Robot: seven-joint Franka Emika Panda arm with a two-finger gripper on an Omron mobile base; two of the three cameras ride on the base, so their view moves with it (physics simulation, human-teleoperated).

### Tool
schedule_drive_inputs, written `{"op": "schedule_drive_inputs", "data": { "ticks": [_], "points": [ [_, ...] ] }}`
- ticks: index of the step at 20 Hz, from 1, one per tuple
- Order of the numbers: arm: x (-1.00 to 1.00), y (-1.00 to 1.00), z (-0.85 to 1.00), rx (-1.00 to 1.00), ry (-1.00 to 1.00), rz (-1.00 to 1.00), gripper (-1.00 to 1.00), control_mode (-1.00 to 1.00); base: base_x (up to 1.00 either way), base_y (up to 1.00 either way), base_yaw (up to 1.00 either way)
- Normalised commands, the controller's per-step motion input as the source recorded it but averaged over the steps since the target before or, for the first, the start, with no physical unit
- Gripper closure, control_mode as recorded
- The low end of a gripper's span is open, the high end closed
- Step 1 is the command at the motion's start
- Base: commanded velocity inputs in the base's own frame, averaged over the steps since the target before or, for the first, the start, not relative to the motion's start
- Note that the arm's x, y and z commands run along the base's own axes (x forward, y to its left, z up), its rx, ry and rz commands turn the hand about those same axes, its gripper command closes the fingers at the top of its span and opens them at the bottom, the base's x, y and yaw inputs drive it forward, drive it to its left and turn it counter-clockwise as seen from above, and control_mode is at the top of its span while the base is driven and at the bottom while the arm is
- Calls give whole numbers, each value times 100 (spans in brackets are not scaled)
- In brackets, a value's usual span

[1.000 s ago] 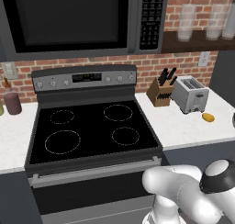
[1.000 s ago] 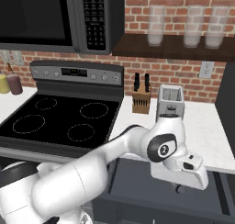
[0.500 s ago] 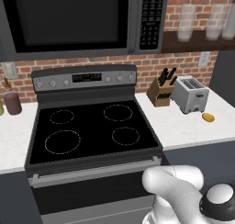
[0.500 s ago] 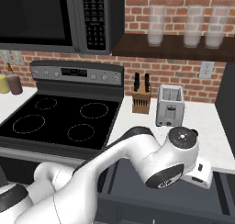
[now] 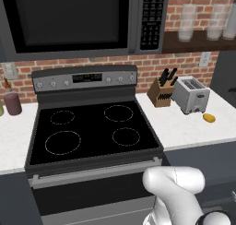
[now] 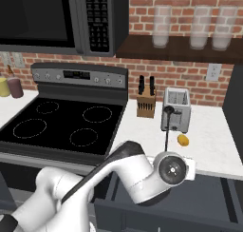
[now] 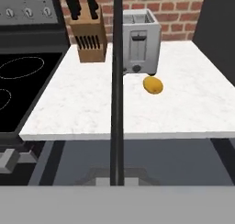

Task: Pick the ladle from the drawer and place it on the counter.

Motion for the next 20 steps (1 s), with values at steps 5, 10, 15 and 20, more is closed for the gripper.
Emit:
{"op": "schedule_drive_inputs", "data": {
  "ticks": [5, 10, 15, 20],
  "points": [
    [61, 40, -1, -3, 8, 13, 100, -100, 0, 0, 0],
    [43, 5, -7, 0, 22, 1, 100, -100, 0, 0, 0],
    [49, 0, -11, 0, 16, 0, 100, -100, 0, 0, 0],
    [54, 8, -23, 0, 5, 0, 100, -100, 0, 0, 0]
  ]
}}
